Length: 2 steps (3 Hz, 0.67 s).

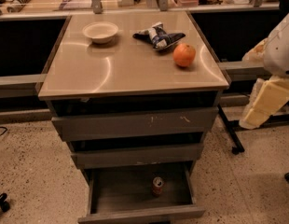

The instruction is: Pick coke can from bottom drawer and place on counter

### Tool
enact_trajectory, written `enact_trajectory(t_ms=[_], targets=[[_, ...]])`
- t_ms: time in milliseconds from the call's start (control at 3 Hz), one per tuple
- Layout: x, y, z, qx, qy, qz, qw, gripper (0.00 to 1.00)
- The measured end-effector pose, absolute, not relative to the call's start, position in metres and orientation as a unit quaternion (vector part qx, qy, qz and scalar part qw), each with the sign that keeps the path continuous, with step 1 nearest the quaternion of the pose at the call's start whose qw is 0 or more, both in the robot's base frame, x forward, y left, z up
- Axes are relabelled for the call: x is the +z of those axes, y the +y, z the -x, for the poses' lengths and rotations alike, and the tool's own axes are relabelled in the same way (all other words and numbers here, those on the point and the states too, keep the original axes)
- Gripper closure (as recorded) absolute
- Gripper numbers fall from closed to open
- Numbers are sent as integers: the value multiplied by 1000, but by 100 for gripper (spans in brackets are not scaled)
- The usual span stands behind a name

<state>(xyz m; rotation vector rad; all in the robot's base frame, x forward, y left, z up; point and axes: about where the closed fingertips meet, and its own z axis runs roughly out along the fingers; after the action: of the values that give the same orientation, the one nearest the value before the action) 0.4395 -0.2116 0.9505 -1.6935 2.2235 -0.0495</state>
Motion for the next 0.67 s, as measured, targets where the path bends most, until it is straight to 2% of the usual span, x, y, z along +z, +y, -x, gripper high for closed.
enact_trajectory(t_ms=[667], targets=[[813,-184,-437,58,803,567,173,64]])
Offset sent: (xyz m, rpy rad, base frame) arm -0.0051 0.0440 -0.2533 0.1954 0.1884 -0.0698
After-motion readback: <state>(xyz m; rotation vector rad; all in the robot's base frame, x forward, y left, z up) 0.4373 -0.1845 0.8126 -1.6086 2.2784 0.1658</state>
